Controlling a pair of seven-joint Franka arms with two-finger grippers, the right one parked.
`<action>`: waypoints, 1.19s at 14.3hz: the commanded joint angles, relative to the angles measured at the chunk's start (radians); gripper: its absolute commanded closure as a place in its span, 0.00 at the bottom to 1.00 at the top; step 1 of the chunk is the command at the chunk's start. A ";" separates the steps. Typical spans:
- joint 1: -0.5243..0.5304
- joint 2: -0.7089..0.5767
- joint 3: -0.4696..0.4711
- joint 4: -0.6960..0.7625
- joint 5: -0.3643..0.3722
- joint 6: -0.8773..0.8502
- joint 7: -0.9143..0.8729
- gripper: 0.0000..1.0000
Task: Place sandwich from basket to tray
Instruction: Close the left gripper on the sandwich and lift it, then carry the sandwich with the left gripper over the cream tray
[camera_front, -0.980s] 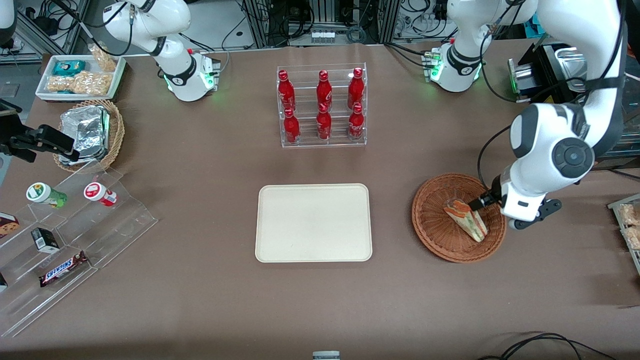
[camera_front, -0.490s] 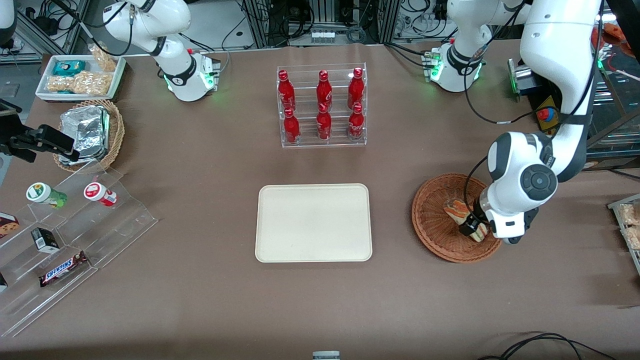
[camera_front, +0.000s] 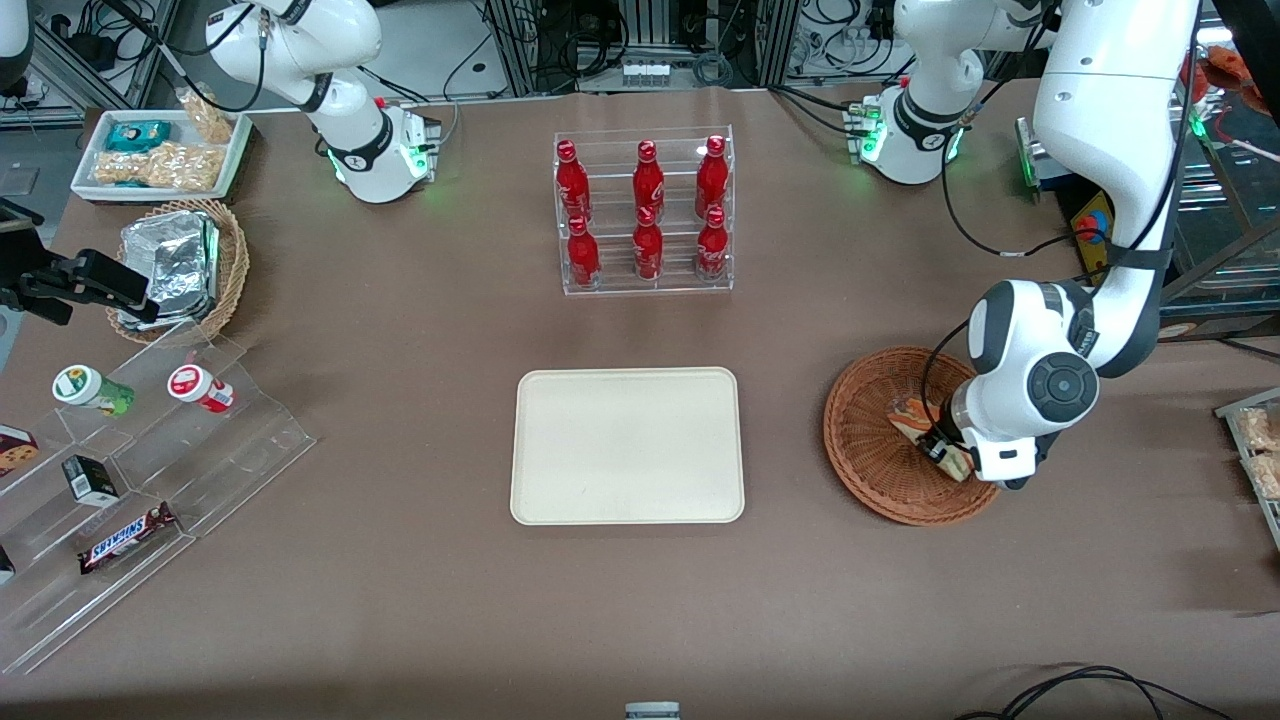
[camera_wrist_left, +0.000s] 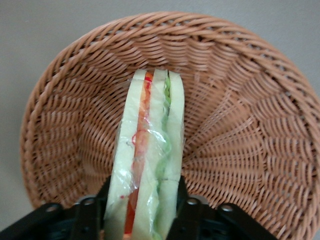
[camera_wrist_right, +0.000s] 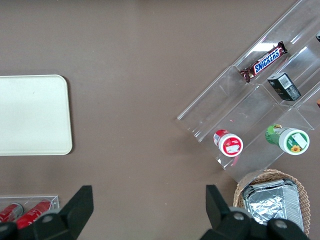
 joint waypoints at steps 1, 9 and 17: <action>-0.021 -0.006 0.005 0.097 0.005 -0.135 -0.014 0.92; -0.106 0.049 -0.125 0.289 -0.011 -0.177 0.022 0.94; -0.322 0.330 -0.190 0.660 0.063 -0.120 0.161 0.99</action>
